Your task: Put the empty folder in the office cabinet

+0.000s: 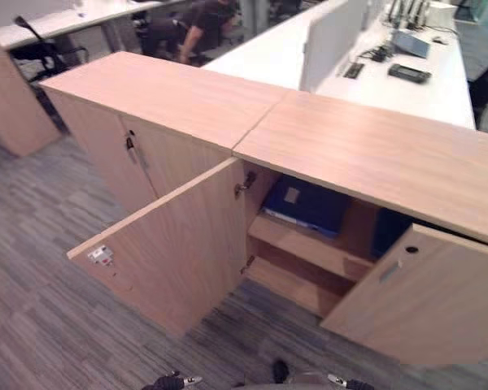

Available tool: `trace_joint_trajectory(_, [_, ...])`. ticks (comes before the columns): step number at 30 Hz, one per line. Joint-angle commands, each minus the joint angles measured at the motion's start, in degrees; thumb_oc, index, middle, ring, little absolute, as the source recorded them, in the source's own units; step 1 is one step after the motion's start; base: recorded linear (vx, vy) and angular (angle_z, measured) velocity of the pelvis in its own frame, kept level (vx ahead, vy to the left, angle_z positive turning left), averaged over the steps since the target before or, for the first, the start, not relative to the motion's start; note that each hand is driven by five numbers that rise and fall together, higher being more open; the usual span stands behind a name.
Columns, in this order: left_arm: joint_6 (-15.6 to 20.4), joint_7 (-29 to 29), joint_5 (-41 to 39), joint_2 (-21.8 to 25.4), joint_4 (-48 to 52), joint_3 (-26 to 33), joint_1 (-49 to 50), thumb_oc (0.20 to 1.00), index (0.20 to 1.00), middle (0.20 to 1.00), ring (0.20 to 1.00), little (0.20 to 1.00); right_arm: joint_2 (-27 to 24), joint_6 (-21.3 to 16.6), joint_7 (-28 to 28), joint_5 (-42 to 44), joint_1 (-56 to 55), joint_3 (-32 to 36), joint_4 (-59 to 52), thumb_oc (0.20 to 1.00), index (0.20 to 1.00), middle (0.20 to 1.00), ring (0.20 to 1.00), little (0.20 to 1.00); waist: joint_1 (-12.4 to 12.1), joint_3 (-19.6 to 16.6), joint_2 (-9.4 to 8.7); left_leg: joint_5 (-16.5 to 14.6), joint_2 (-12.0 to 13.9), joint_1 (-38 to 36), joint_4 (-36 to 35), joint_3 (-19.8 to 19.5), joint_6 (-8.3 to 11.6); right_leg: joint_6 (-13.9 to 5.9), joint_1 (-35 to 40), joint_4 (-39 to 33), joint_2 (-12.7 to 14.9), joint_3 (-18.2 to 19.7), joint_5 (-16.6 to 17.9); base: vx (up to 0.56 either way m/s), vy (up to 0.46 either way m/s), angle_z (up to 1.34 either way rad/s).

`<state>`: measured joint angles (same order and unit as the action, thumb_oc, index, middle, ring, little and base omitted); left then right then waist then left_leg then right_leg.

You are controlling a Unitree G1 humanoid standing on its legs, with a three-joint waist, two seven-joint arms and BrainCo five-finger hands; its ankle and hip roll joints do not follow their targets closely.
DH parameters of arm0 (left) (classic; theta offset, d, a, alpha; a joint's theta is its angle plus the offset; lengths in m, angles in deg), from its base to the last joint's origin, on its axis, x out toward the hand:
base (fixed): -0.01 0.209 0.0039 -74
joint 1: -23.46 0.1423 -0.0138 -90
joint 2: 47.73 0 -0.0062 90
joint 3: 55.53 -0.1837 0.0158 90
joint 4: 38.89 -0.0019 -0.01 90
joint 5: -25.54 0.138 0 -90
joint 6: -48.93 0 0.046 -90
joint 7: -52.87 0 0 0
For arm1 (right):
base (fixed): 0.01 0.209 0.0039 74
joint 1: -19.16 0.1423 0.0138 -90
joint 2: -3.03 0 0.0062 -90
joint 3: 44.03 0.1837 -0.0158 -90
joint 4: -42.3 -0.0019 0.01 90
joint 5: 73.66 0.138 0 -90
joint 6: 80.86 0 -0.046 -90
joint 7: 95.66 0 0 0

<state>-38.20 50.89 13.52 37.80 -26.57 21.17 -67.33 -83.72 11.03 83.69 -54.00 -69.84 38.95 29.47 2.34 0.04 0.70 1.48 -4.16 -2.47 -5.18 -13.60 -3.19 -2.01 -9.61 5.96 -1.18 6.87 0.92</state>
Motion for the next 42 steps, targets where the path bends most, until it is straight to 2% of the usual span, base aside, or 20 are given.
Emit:
trace_joint_trajectory(1, [1.0,-0.2,0.8,-0.5,-1.6,2.8,-1.9,1.000,1.000,1.000,1.000,1.000,-0.6,-0.9,0.1,2.0,0.7,0.9,1.5,1.000,1.000,1.000,1.000,1.000,-0.5,-1.2,-0.02,-1.9,-2.8,2.8,0.2,2.9,2.40,-4.47,5.2,-5.4,0.7,-0.1,-2.9,0.14,-0.126,0.05])
trace_joint_trajectory(6, [1.4,0.9,0.7,-0.1,-0.5,3.1,-1.6,1.000,1.000,1.000,1.000,1.000,-0.9,-1.4,-0.1,2.2,0.0,1.5,1.3,1.000,1.000,1.000,1.000,1.000,-0.8,-0.3,-0.47,-2.4,-1.2,2.4,0.6,2.2,3.38,-3.90,6.2,-6.1,0.4,-1.7,-3.2,0.07,-0.108,0.08])
trace_joint_trajectory(7, [2.3,1.7,-1.6,0.0,2.0,2.9,-2.2,1.000,1.000,1.000,1.000,1.000,-1.8,-2.0,-0.6,2.7,0.1,2.4,1.0,1.000,1.000,1.000,1.000,1.000,-1.0,1.7,-0.76,-2.5,-0.4,5.4,4.5,3.9,4.80,-3.83,6.4,-5.8,1.4,-3.3,-3.8,-0.03,-0.047,0.10])
trace_joint_trajectory(8, [2.3,1.7,-1.7,0.0,2.0,2.9,-2.2,1.000,1.000,1.000,1.000,1.000,-1.8,-2.0,-0.5,2.7,0.1,2.5,1.0,1.000,1.000,1.000,1.000,1.000,-0.9,1.7,-0.76,-2.7,-0.5,5.6,4.8,3.8,4.81,-3.84,6.4,-5.8,1.4,-3.5,-3.9,-0.15,0.009,0.27])
trace_joint_trajectory(9, [2.9,2.5,-4.3,0.6,6.5,2.9,-2.4,1.000,1.000,1.000,1.000,1.000,-3.0,-2.5,-1.9,3.6,0.5,3.7,0.5,1.000,1.000,1.000,1.000,1.000,-1.5,3.7,-1.06,-2.0,1.8,9.9,8.7,8.4,6.06,-4.16,6.7,-6.0,3.0,-5.9,-3.9,-0.10,0.030,0.58])
trace_joint_trajectory(10, [2.9,2.5,-4.3,0.6,6.6,2.9,-2.4,1.000,1.000,1.000,1.000,1.000,-3.0,-2.5,-1.9,3.6,0.5,3.7,0.5,1.000,1.000,1.000,1.000,1.000,-1.5,3.7,-1.07,-2.1,1.8,10.0,8.9,8.4,6.06,-4.17,6.7,-6.0,3.0,-5.9,-3.9,-0.12,0.008,0.84])
trace_joint_trajectory(11, [3.6,2.8,-5.7,1.5,10.2,3.6,-1.6,1.000,1.000,1.000,1.000,1.000,-3.4,-3.0,-2.2,4.5,0.3,4.8,0.5,1.000,1.000,1.000,1.000,1.000,-2.5,4.0,-1.65,-1.3,2.5,12.5,9.6,7.6,5.93,-4.36,7.2,-6.8,3.3,-6.6,-3.4,-0.02,-0.020,0.89])
trace_joint_trajectory(12, [3.6,2.8,-5.7,1.5,10.3,3.6,-1.6,1.000,1.000,1.000,1.000,1.000,-3.4,-3.0,-2.2,4.5,0.3,4.8,0.6,1.000,1.000,1.000,1.000,1.000,-2.5,3.9,-1.67,-1.3,2.5,12.5,9.6,7.5,5.93,-4.36,7.2,-6.8,3.4,-6.7,-3.4,0.00,-0.033,0.54])
trace_joint_trajectory(15, [3.5,3.1,-8.5,4.8,21.7,6.3,2.1,1.000,1.000,1.000,1.000,1.000,-4.1,-3.1,-2.6,4.9,-0.7,6.8,0.6,1.000,1.000,1.000,1.000,1.000,-4.1,4.1,-2.03,0.8,2.1,15.2,8.5,2.9,5.99,-4.27,7.8,-7.3,2.7,-6.3,-3.8,0.05,-0.016,0.16])
trace_joint_trajectory(17, [3.2,2.5,-10.2,7.3,34.8,9.8,7.7,1.000,1.000,1.000,1.000,1.000,-4.5,-3.1,-2.7,5.2,-2.1,9.6,0.2,1.000,1.000,1.000,1.000,1.000,-4.8,2.8,-0.93,2.8,3.5,12.3,3.8,2.1,6.72,-4.23,9.0,-8.6,1.5,-7.2,-4.2,0.11,0.045,0.04])
trace_joint_trajectory(21, [2.4,3.9,-10.6,9.5,43.5,14.3,10.5,1.000,1.000,1.000,1.000,1.000,-4.4,-2.1,-2.6,7.0,-3.1,11.9,-0.2,1.000,1.000,1.000,1.000,1.000,-5.7,1.3,-0.62,2.8,3.1,9.5,1.4,1.3,7.08,-4.25,9.9,-9.4,2.2,-7.5,-4.2,0.09,0.079,-0.01])
trace_joint_trajectory(31, [1.9,5.6,-12.3,10.5,44.9,17.8,10.4,1.000,1.000,1.000,1.000,1.000,-3.4,-1.2,-2.5,7.5,-3.7,11.9,-1.2,1.000,1.000,1.000,1.000,1.000,-6.4,0.3,-1.07,1.7,2.7,6.2,0.2,1.8,6.41,-4.82,11.6,-10.6,3.0,-6.3,-3.8,0.05,0.046,-0.13])
trace_joint_trajectory(38, [2.4,8.0,-9.6,15.5,41.8,20.1,5.5,1.000,1.000,1.000,1.000,1.000,-2.5,-1.5,-2.1,7.7,-4.9,11.0,-3.1,1.000,1.000,1.000,1.000,1.000,-5.7,-0.5,-1.60,0.5,2.6,5.0,0.2,3.0,6.07,-5.46,11.9,-11.0,3.4,-5.3,-3.7,0.02,0.028,-0.08])
trace_joint_trajectory(42, [3.2,8.5,-10.1,16.3,42.4,19.6,2.8,1.000,1.000,1.000,1.000,1.000,-1.9,-1.8,-1.7,8.0,-5.4,10.1,-3.6,1.000,1.000,1.000,1.000,1.000,-5.1,-0.9,-1.93,0.1,2.6,4.3,0.2,3.6,5.98,-5.70,12.1,-11.0,3.4,-4.9,-3.7,0.01,0.012,-0.10])
